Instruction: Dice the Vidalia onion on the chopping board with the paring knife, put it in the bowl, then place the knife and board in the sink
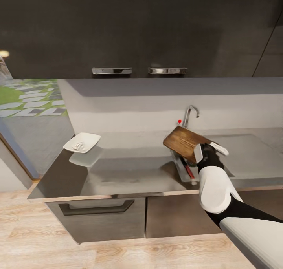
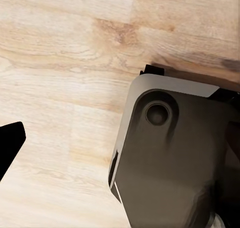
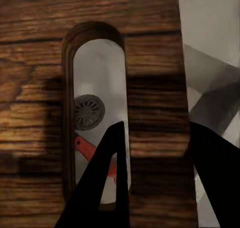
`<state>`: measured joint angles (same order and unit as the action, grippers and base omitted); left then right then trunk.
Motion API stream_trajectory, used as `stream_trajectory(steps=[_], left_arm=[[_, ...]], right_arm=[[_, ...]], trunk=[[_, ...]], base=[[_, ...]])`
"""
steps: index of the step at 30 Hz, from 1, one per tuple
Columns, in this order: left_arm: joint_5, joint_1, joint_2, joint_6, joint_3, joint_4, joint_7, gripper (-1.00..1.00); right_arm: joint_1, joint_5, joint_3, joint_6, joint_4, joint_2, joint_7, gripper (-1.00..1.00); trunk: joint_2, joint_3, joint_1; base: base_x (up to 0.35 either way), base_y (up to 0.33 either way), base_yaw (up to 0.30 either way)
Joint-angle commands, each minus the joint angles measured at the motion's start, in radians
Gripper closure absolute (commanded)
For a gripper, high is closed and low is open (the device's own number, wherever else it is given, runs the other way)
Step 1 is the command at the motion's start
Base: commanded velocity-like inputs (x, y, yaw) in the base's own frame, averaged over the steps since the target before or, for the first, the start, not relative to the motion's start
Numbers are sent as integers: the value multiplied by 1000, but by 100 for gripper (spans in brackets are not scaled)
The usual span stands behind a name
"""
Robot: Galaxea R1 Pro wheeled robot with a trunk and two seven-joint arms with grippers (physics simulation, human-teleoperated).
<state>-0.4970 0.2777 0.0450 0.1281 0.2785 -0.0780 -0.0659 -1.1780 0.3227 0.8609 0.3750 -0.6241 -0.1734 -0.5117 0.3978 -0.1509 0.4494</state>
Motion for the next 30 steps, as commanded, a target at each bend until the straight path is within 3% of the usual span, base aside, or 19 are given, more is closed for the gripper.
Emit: stream_trajectory(steps=[1, 5, 7, 12, 15, 18, 23, 25, 27, 30], left_arm=[[-6, 2, -1, 5, 8, -3, 0, -100], [-6, 2, -1, 5, 8, -3, 0, -100], [-6, 2, -1, 5, 8, -3, 0, -100], [-6, 2, -1, 5, 8, -3, 0, -100], [-6, 2, -1, 5, 8, -3, 0, -100], [-6, 2, -1, 5, 8, -3, 0, -100], [-6, 2, -1, 5, 8, -3, 0, -100], [-6, 2, -1, 5, 8, -3, 0, -100], [-6, 2, -1, 5, 8, -3, 0, -100], [-6, 2, -1, 6, 8, -3, 0, -100]], right_arm=[[-2, -16, 4, 6, 0, -1, -15, 100], [-2, -135, 3, -26, 11, -1, -178, 100], [-2, -207, 1, -120, 33, -1, -296, 100], [-3, -264, -2, -295, 137, -1, -510, 100], [-7, -307, -6, -329, 154, -1, -594, 100], [-10, -328, -15, -335, 157, -1, -642, 100], [-12, -345, -26, -337, 154, -1, -658, 100], [-22, -382, -26, -336, 153, -1, -658, 100], [-47, -448, -36, -335, 154, -1, -659, 100], [-58, -479, -89, -335, 155, -1, -660, 100]], trunk=[[2, -2, 1], [2, -2, 1], [2, -2, 1], [2, -2, 1], [2, -2, 1], [2, -2, 1], [2, -2, 1], [2, -2, 1], [2, -2, 1], [2, -2, 1]], base=[[0, -21, 0], [0, -8, 0], [0, -2, 0], [0, 0, 0], [0, 0, 0], [0, -2, 0], [23, -113, 0], [85, -85, 0], [131, -26, 0], [164, 32, 0]])
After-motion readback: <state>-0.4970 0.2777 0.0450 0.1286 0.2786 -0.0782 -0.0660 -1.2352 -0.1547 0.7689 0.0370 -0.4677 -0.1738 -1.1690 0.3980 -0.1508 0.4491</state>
